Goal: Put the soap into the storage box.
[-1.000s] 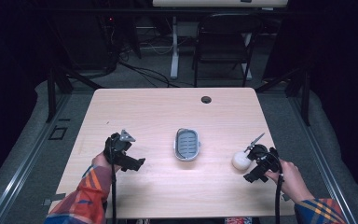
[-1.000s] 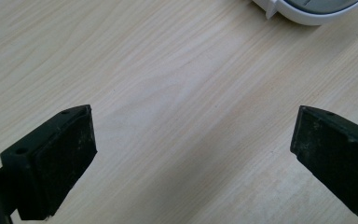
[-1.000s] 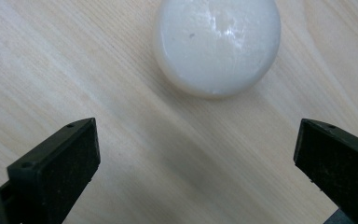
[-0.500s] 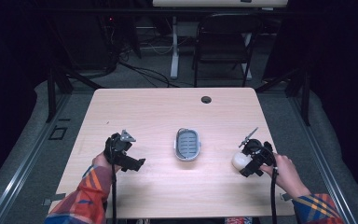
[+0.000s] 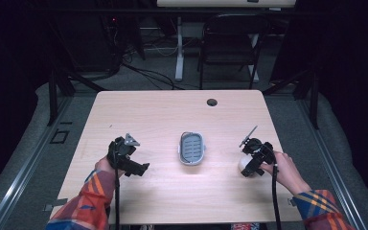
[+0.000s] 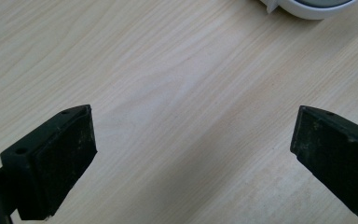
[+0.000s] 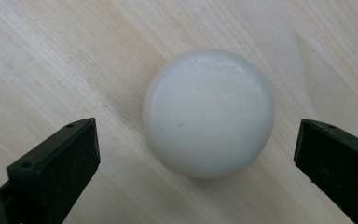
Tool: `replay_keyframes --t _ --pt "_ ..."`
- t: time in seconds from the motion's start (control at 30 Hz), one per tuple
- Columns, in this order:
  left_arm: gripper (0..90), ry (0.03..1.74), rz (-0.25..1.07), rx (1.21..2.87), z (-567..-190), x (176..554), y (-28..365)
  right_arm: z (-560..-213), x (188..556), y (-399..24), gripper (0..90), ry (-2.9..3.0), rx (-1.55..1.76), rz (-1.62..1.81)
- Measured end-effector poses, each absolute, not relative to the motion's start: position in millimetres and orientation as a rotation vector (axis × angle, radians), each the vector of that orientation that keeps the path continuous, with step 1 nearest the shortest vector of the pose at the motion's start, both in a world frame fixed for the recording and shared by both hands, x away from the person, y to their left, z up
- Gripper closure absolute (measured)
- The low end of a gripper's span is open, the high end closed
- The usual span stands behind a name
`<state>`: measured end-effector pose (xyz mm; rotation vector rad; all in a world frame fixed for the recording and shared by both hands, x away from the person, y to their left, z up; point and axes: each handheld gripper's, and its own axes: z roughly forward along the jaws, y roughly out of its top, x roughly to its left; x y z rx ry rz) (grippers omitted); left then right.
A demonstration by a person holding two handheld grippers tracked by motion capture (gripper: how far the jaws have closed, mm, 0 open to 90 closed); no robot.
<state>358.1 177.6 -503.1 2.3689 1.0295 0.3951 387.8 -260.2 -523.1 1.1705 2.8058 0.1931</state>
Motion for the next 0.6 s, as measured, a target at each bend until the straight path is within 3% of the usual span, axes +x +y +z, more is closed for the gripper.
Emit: replay_keyframes --t 0.1,0.37,0.6 --pt "0.0 1.028 0.396 2.373 -503.2 358.2 177.2 -522.0 390.2 -260.1 8.9 2.817 1.135 0.168" --pt "0.0 1.025 0.392 2.376 -503.2 358.2 176.9 -526.0 400.5 -257.4 0.0 2.834 1.124 0.136" --pt "0.0 1.023 0.388 2.382 -503.7 358.4 176.1 -532.8 404.7 -254.2 0.0 2.843 1.118 0.123"
